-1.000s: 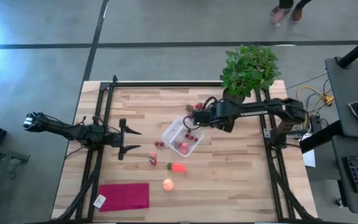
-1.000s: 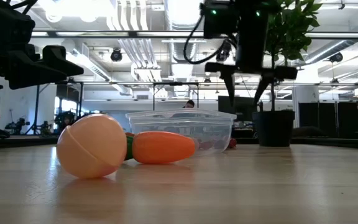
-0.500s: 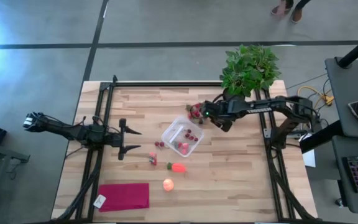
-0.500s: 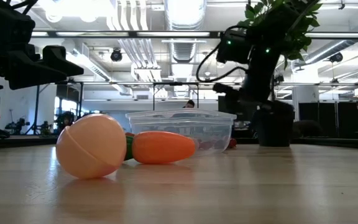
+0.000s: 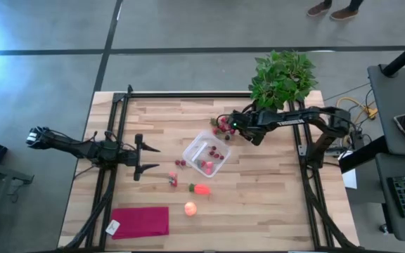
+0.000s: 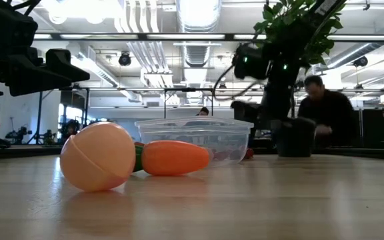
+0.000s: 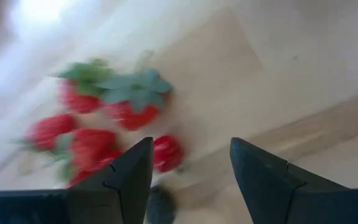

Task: Pick and placing Produce into tupperware
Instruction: Put the red cherry into the transparent container

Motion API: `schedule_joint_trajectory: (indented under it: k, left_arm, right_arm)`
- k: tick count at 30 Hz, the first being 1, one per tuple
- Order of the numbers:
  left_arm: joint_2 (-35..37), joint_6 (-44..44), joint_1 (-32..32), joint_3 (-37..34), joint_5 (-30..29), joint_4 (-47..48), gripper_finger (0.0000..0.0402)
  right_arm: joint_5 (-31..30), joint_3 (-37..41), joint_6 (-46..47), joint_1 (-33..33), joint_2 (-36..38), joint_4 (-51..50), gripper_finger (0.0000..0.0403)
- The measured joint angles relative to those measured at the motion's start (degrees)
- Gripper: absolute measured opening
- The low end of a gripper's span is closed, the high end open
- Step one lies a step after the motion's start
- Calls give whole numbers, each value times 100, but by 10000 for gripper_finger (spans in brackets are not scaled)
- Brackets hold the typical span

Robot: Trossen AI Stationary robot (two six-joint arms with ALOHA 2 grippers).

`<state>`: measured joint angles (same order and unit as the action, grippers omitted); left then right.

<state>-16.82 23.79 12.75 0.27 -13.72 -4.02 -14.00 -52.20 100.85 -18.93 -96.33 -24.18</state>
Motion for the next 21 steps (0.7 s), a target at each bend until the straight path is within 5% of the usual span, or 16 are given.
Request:
schedule_joint_trajectory:
  k: [5,21]
  left_arm:
    - [7,1,0,0,8,0,247]
    - [-2,0,0,0,-5,1,247]
  right_arm:
    - [196,-221,-91,64,-538,502,205]
    - [545,-865,-821,121,-744,-387,187]
